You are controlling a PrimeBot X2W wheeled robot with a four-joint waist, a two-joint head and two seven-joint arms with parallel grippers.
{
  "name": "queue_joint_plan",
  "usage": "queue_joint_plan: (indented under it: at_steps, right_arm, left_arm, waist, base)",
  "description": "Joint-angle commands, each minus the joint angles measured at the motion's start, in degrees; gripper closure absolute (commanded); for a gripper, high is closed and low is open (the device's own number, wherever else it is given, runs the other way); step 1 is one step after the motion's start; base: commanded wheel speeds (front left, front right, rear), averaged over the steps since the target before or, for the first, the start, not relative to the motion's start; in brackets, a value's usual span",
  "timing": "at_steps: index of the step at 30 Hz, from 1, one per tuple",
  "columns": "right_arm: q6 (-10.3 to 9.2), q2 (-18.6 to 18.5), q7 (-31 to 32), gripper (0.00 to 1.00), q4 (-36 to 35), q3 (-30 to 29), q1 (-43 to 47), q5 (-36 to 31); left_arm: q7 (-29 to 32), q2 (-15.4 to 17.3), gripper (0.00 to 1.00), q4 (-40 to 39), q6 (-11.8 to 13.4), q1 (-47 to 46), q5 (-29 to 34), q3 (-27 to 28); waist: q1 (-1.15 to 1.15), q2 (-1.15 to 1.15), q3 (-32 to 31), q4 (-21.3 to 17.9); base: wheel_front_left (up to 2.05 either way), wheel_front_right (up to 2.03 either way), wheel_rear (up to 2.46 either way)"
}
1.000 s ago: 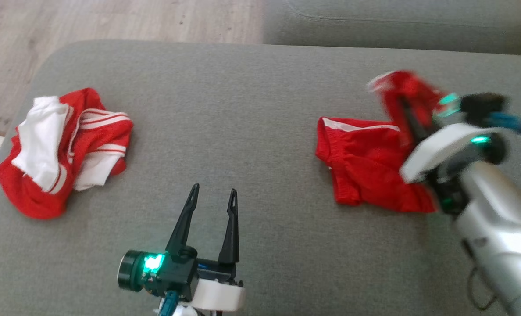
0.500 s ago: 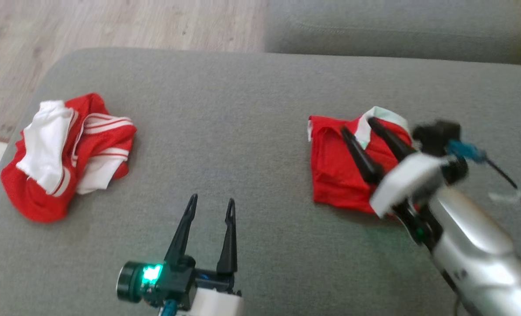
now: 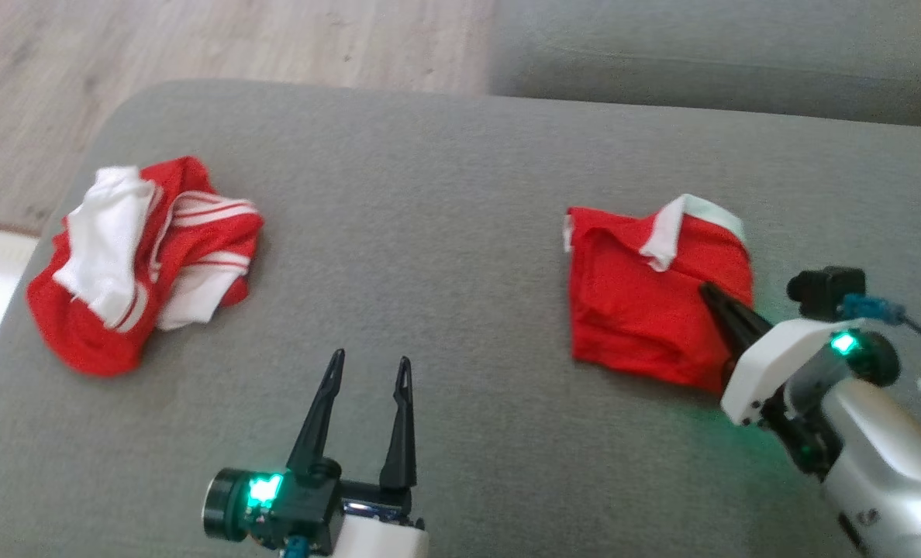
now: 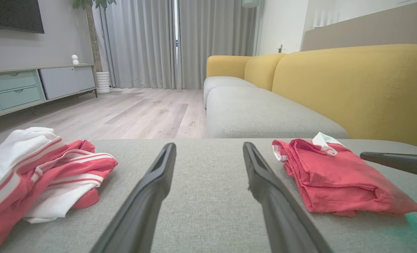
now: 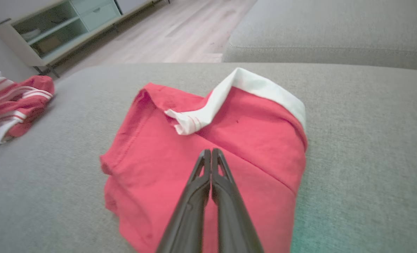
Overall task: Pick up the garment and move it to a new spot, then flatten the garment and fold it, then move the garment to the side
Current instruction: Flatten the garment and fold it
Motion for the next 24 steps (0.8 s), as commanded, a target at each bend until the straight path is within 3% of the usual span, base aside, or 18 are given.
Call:
queue_joint_plan:
  at_steps: [1,11,18,19,20,22,24]
  right_arm:
    - [-0.04,-1.7,0.9,1.0,0.0,0.3,-3.0,0.4]
    - [-0.04,-2.5,3.4,1.0,6.8,2.1,-8.4,2.7]
    - [-0.04,-0.2,-12.5,1.0,9.6,-2.0,-14.8,-1.6]
    - [-0.04,0.4,-13.2,0.88,9.6,-2.7,-14.8,-2.2]
    - [-0.04,0.4,-13.2,0.88,9.6,-2.7,-14.8,-2.2]
    - [-0.04,2.0,-13.7,0.0,7.6,-6.4,-12.9,-3.6]
    - [-0.04,2.8,-13.7,0.0,3.4,-10.9,-10.0,-6.2]
  left_arm:
    - [-0.5,0.0,0.0,-1.9,0.0,-2.2,-0.1,0.9]
    - [-0.5,0.0,0.0,-2.2,0.9,-3.9,-1.5,-1.0]
    - [-0.5,0.0,0.0,-2.3,1.4,-4.0,-2.7,-0.7]
    - [-0.5,0.0,0.0,-2.1,1.4,-3.9,-2.4,-0.6]
    - [-0.5,0.0,0.0,-2.1,1.4,-3.9,-2.4,-0.6]
    - [-0.5,0.0,0.0,-1.4,1.8,-3.3,-2.1,0.2]
    - [-0.5,0.0,0.0,-0.9,1.8,-2.9,-1.7,0.7]
  waist:
    - [0.0,0.0,1.6,2.6]
    - [0.0,0.0,4.7,8.1]
    - [0.0,0.0,4.3,7.5]
    - [0.0,0.0,4.0,7.0]
    - [0.0,0.0,4.0,7.0]
    - [0.0,0.0,2.4,5.3]
    - [0.0,0.0,1.2,3.7]
  base:
    - [0.0,0.0,0.0]
    - [0.0,0.0,0.0]
    - [0.0,0.0,0.0]
    - [0.0,0.0,0.0]
    - [0.0,0.0,0.0]
    - [0.0,0.0,0.0]
    - [0.0,0.0,0.0]
